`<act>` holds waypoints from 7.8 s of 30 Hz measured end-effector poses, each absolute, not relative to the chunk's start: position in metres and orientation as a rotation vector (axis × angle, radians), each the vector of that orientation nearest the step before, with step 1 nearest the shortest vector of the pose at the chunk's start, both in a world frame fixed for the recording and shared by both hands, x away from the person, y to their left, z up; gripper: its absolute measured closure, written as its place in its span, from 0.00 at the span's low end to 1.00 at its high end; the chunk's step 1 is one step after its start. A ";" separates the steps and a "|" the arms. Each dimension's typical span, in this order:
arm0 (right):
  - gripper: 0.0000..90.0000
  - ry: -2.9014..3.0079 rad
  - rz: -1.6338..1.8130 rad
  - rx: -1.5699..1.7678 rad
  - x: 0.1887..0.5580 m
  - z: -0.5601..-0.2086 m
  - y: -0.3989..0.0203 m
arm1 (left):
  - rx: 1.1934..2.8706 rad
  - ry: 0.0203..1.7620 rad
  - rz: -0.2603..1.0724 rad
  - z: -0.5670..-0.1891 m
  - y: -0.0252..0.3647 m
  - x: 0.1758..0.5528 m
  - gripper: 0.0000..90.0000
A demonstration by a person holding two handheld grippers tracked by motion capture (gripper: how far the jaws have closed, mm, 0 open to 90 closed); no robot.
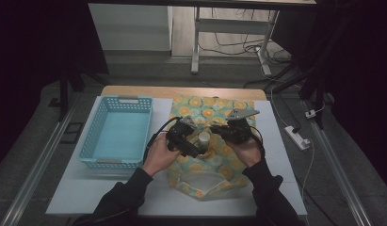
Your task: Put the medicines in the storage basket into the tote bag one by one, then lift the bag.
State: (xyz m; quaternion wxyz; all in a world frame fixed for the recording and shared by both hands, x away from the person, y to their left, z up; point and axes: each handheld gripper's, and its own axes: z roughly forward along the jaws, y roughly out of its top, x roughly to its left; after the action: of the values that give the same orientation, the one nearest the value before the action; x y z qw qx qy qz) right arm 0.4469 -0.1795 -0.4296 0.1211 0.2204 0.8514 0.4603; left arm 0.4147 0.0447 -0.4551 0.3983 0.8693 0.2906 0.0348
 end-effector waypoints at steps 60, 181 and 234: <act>1.00 2.505 1.329 0.628 0.443 -0.432 -0.178 | 2.450 0.690 0.147 -0.529 0.045 0.357 0.17; 1.00 2.578 1.416 0.521 0.445 -0.349 -0.161 | 2.052 0.822 -0.017 -0.342 0.104 0.418 0.99; 1.00 2.359 1.388 0.485 0.462 -0.214 -0.151 | 1.892 0.773 0.305 -0.211 0.099 0.452 0.99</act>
State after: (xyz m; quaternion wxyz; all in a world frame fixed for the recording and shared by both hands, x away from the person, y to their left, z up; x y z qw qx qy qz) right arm 0.4620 -0.1513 -0.2142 0.1799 0.1716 0.8348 0.4912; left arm 0.4516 0.0993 -0.2114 0.5121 0.7863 0.3214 0.1270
